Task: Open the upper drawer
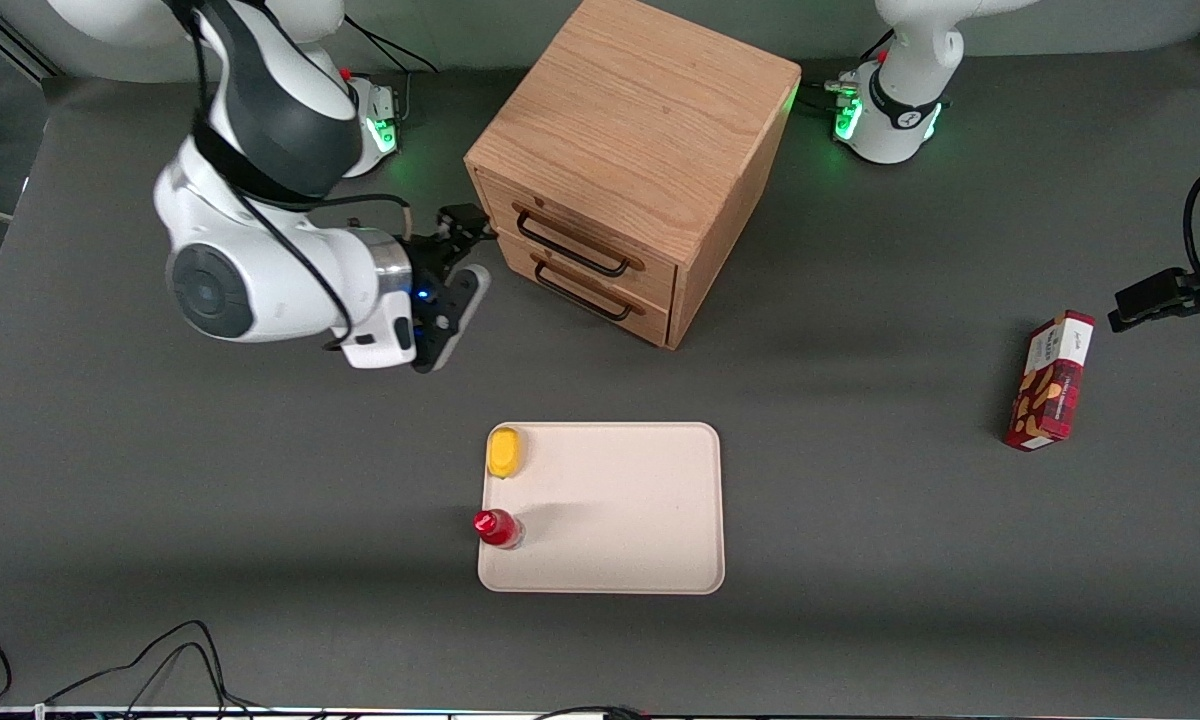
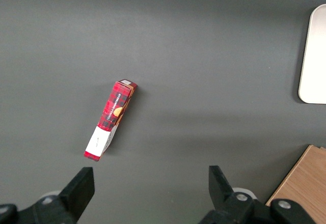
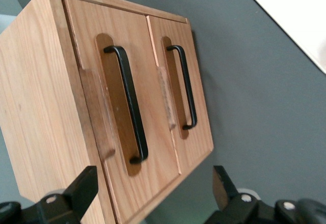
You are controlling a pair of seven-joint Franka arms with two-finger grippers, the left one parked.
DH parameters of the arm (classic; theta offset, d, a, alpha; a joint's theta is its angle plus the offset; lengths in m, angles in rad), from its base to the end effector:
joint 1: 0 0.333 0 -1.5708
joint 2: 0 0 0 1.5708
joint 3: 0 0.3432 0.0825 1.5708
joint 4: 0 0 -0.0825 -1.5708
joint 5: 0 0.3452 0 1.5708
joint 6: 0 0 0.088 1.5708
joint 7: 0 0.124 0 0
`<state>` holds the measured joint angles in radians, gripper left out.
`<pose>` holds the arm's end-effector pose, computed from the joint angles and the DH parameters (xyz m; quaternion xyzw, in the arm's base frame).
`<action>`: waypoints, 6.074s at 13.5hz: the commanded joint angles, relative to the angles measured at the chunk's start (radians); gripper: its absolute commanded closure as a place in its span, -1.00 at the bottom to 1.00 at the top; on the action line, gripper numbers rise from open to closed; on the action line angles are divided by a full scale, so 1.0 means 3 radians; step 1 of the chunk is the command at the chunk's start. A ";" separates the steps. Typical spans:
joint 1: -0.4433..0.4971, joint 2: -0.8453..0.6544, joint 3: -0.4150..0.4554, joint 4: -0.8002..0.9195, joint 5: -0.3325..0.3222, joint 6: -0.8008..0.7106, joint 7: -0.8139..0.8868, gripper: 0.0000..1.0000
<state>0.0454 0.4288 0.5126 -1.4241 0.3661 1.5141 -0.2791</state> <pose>0.5226 0.3141 0.4926 -0.8754 -0.3674 0.1750 0.2611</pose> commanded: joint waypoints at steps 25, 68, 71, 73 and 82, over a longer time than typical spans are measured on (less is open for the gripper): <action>0.0007 0.0432 0.0419 -0.0530 -0.0530 0.1176 0.0389 -1.00; -0.0018 0.0408 -0.0450 0.1265 -0.1010 0.0046 -0.0067 -1.00; -0.0029 -0.0007 -0.0466 0.1214 -0.1383 -0.0259 0.0015 -1.00; -0.0034 -0.0323 -0.0608 0.1194 -0.1496 -0.0713 0.0473 -1.00; -0.0100 -0.1949 -0.1519 -0.0516 -0.1302 -0.1055 0.0981 -1.00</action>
<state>0.0173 0.0376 0.0972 -1.2837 -0.0479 1.0915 -0.0385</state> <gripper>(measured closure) 0.000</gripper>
